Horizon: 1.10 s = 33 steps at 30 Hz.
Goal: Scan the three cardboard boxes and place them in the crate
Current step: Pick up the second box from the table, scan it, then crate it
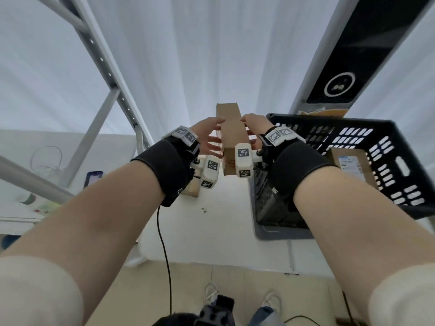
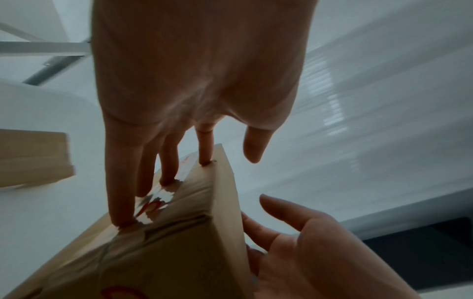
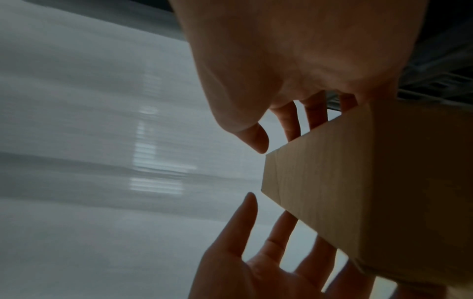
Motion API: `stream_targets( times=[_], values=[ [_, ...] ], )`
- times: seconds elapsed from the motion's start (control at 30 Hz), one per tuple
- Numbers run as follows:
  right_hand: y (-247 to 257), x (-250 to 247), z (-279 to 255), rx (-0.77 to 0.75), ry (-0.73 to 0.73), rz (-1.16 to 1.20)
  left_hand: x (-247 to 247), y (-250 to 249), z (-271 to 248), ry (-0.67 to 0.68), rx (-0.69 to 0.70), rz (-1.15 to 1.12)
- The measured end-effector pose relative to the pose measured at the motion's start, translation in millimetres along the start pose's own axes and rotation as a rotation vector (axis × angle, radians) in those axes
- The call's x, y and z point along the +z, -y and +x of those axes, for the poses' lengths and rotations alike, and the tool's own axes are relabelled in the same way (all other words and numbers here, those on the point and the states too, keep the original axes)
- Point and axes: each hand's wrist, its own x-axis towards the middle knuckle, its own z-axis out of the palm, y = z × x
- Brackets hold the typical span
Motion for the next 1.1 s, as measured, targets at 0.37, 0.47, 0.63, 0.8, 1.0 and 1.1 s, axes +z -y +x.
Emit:
stream_targets(
  times=[0.37, 0.47, 0.63, 0.8, 1.0, 1.1],
  values=[
    [101.6, -91.8, -112.4, -0.241, -0.034, 0.206, 59.3, -110.2, -99.4, -0.075, 0.309, 0.111],
    [125.1, -111.4, -136.8, -0.360, -0.061, 0.229, 73.5, -133.8, -127.4, -0.092, 0.419, 0.106],
    [163.5, -139.1, -169.6, -0.501, -0.058, 0.142, 93.8, -163.2, -159.3, -0.119, 0.544, 0.067],
    [168.0, -153.9, -181.1, -0.615, -0.100, 0.115, 115.7, -167.7, -174.3, -0.105, 0.583, 0.049],
    [154.4, -184.9, -182.2, -0.623, -0.226, 0.114, 133.3, -171.6, -187.2, -0.102, 0.625, 0.117],
    [148.2, -202.7, -180.0, -0.573, -0.226, 0.170, 141.9, -171.2, -194.7, -0.031, 0.626, 0.127]
  ],
)
